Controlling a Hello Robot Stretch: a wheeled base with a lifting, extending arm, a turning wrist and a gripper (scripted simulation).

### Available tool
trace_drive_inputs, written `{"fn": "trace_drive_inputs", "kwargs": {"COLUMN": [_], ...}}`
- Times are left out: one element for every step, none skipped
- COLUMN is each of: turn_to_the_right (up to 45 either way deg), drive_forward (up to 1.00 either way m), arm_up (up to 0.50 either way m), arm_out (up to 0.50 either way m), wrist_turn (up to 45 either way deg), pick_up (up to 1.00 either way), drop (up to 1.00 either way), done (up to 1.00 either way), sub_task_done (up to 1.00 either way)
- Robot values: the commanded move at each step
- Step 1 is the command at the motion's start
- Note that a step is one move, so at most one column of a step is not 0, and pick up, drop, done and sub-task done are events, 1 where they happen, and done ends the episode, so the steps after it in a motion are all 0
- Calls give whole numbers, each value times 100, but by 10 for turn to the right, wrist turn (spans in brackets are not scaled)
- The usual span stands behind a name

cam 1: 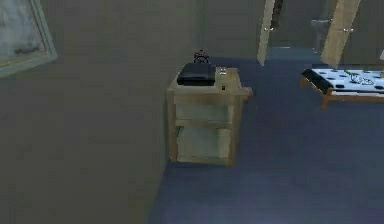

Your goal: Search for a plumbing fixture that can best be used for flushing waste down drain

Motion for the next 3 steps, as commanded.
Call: {"fn": "trace_drive_inputs", "kwargs": {"turn_to_the_right": [0,450,0], "drive_forward": [55,0,100], "arm_up": [0,0,0], "arm_out": [0,0,0], "wrist_turn": [0,0,0], "pick_up": [0,0,0], "drop": [0,0,0], "done": [0,0,0], "sub_task_done": [0,0,0]}}
